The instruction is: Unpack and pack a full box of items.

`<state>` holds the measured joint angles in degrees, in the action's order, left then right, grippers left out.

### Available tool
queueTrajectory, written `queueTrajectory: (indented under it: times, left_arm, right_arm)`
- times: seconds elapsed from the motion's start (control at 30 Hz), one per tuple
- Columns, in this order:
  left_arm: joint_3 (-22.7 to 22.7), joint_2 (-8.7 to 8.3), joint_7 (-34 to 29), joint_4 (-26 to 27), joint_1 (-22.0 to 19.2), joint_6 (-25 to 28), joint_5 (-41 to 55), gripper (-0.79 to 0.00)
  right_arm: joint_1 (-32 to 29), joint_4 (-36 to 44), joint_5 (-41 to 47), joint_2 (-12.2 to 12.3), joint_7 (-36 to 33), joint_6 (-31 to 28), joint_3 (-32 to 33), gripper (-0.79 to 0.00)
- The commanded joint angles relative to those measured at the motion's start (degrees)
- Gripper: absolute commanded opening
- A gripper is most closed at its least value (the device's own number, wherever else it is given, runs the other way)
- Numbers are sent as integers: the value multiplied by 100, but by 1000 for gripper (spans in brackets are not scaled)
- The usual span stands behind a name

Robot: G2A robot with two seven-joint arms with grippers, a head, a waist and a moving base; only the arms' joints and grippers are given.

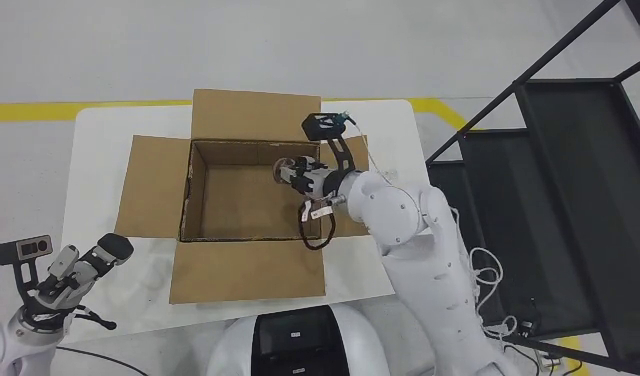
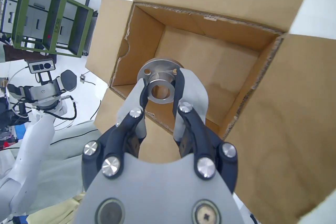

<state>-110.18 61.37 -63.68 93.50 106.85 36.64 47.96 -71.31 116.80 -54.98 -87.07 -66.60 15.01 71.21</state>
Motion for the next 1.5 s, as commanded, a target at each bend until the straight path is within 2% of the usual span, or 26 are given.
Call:
queueTrajectory:
  times: [0.0,0.33,0.63,0.73,1.07,1.47]
  left_arm:
    - [0,0,0,0,0,0,0,0]
    - [0,0,0,0,0,0,0,0]
    - [0,0,0,0,0,0,0,0]
    - [0,0,0,0,0,0,0,0]
    - [0,0,0,0,0,0,0,0]
    - [0,0,0,0,0,0,0,0]
  right_arm:
    - [-115,245,-100,35,-97,58,150,-785]
    - [-1006,1502,-636,203,-481,648,1229,-785]
    - [-1886,1773,-430,270,-233,970,1996,-785]
    - [-2141,1589,-535,301,-259,889,2054,-785]
    - [-2715,790,-758,343,-195,1206,1983,-785]
    - [-2591,-133,-853,386,-328,1194,1553,-785]
